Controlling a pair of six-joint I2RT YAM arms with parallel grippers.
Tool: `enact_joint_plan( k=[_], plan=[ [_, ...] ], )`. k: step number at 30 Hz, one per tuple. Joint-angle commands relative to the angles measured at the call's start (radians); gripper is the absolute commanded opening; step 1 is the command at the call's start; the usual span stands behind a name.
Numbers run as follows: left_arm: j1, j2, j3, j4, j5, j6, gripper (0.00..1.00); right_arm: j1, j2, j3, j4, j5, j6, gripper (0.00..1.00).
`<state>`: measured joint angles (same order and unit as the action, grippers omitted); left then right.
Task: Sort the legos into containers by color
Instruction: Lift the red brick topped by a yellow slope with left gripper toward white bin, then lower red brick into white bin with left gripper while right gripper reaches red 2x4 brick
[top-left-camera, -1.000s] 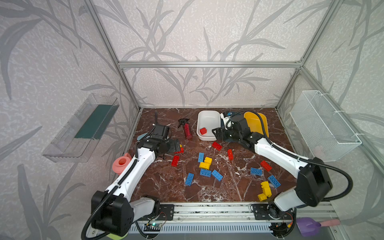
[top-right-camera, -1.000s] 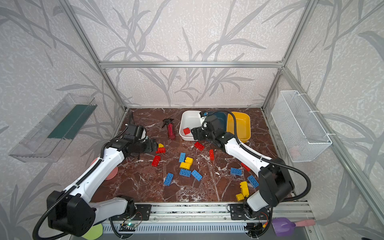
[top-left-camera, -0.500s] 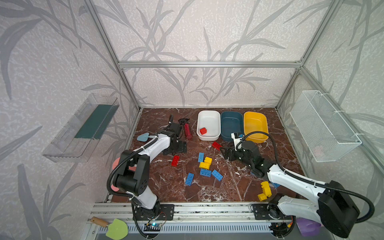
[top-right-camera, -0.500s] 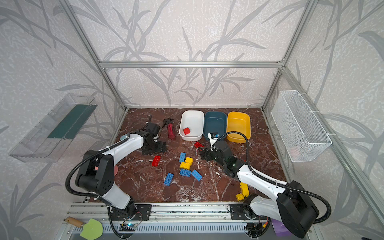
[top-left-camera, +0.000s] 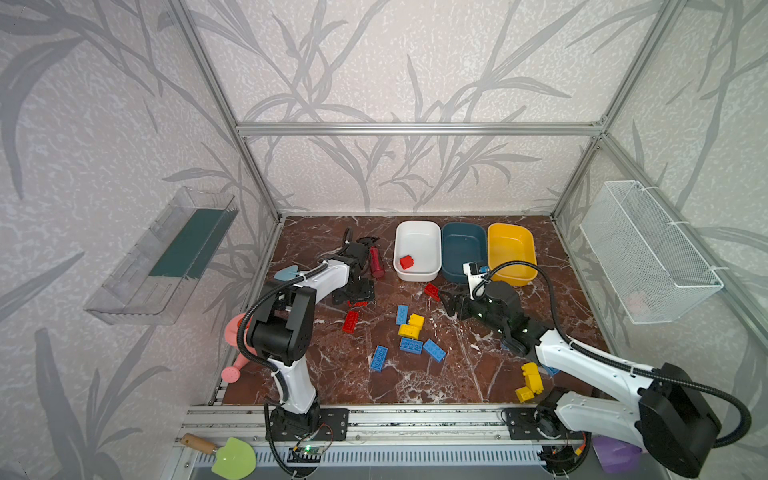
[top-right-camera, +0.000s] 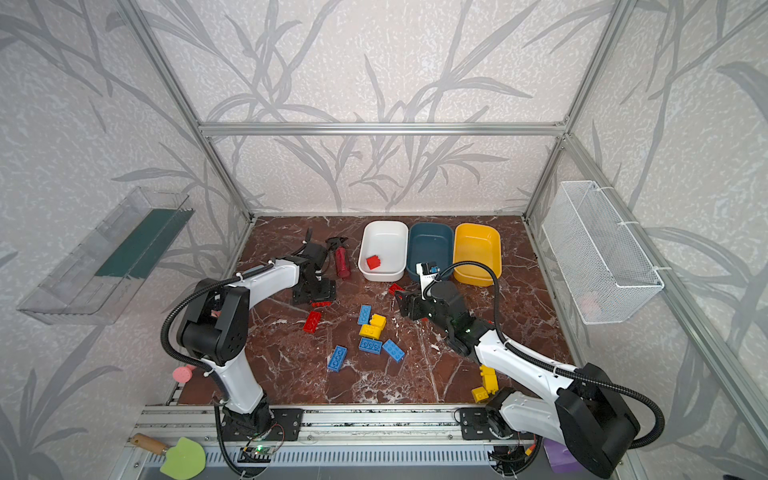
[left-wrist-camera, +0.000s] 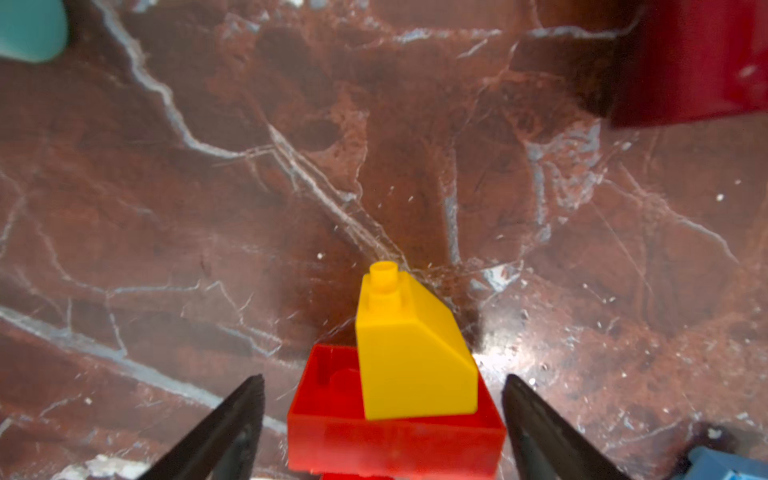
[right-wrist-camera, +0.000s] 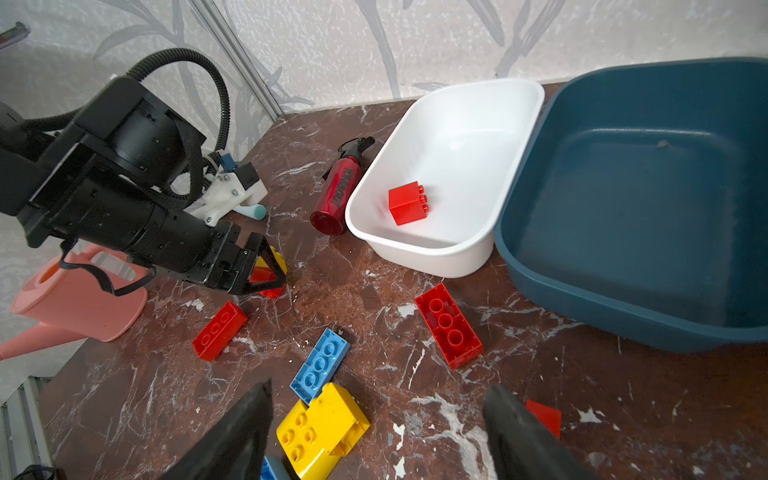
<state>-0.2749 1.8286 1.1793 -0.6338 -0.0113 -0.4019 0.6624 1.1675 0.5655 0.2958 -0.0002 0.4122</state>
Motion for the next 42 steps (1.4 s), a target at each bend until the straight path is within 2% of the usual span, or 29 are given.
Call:
enact_joint_plan(
  k=[1,9,12,25,32,42],
  plan=[
    [-0.001,0.013,0.028,-0.005,-0.02,0.006,0.82,0.006,0.01,-0.003,0.029,0.017,-0.016,0.81],
    [-0.002,0.0,0.014,0.009,-0.006,0.007,0.62,0.005,0.022,-0.001,0.028,0.02,-0.023,0.81],
    [-0.005,-0.013,0.006,0.006,-0.009,0.003,0.57,0.006,0.026,-0.002,0.026,0.022,-0.027,0.81],
    [-0.065,-0.188,0.018,-0.101,0.004,-0.007,0.56,0.005,0.04,0.002,0.026,0.026,-0.032,0.81],
    [-0.096,-0.137,0.221,-0.156,0.044,0.024,0.56,0.005,0.043,-0.001,0.027,0.04,-0.036,0.81],
    [-0.161,0.163,0.677,-0.241,0.097,0.063,0.56,0.005,0.043,-0.006,0.029,0.066,-0.05,0.81]
  ],
)
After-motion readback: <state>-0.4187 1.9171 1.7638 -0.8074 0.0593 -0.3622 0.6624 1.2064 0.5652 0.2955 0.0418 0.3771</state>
